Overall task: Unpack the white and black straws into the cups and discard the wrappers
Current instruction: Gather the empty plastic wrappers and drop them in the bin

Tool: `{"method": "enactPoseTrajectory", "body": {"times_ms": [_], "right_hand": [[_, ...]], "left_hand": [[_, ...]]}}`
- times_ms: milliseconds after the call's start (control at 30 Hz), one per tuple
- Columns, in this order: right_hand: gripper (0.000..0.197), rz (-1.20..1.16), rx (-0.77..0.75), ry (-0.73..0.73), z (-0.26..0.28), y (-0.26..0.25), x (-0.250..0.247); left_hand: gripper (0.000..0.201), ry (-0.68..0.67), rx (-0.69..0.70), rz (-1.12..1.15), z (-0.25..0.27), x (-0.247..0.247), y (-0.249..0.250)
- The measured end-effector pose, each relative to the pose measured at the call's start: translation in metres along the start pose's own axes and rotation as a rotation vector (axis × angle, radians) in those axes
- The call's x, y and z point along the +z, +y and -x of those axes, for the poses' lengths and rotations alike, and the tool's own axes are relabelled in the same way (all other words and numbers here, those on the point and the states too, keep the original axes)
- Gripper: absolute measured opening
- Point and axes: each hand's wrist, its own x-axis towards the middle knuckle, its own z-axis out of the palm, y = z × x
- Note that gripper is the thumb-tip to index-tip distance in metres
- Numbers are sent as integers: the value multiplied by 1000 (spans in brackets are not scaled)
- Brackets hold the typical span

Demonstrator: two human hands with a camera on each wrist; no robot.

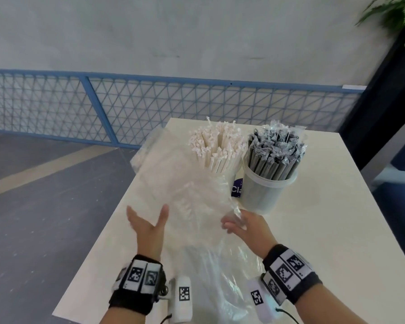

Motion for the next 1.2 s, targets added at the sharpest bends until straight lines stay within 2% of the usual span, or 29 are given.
{"method": "enactPoseTrajectory", "body": {"times_ms": [33, 67, 100, 133, 167, 267, 333, 400, 533, 600, 733, 833, 900, 967, 1033, 1100, 1200], "right_hand": [[5, 8, -20, 5, 0, 1, -1], [5, 8, -29, -4, 1, 1, -1], [7, 12, -21, -24, 1, 2, -1], [10, 17, -6, -52, 1, 3, 1], [14, 28, 12, -83, 2, 4, 2], [25, 31, 7, -84, 7, 4, 5], [38, 12, -54, -42, 10, -2, 3], [42, -40, -103, 0, 9, -7, 1], [49, -98, -173, 23, 4, -17, 6], [56, -110, -143, 54, 2, -21, 8], [66, -94, -130, 179, 5, -23, 8], [69, -160, -136, 232, 9, -26, 5], [74, -230, -133, 241, 9, -27, 4], [88, -252, -115, 226, 10, -23, 2], [96, -305, -40, 166, 12, -17, -1], [86, -402, 78, 58, 14, -13, -7], [52, -530, 184, -19, 14, -7, -11]], "left_hand": [[99, -90, -191, 195, -1, -1, 0], [78, -181, -315, 358, -2, -1, 0], [53, -233, -345, 484, -2, 1, 1], [28, -251, -305, 525, -3, 4, 3], [16, -250, -223, 507, -2, 7, 8], [23, -202, -23, 323, -4, 7, 18], [22, -227, 75, 235, -5, 2, 19], [22, -276, 118, 173, -6, -2, 16], [20, -527, 65, 46, 9, 4, 24], [24, -615, 53, 1, 17, 8, 25], [57, -644, -42, 106, 26, 9, 26], [49, -670, 61, 28, 27, 8, 29], [30, -617, 112, 7, 27, 10, 31], [16, -550, 89, 73, 25, 10, 34], [15, -514, 38, 141, 20, 8, 36], [16, -525, 25, 147, 16, 4, 37], [25, -610, 19, 75, 13, -1, 36]]}}
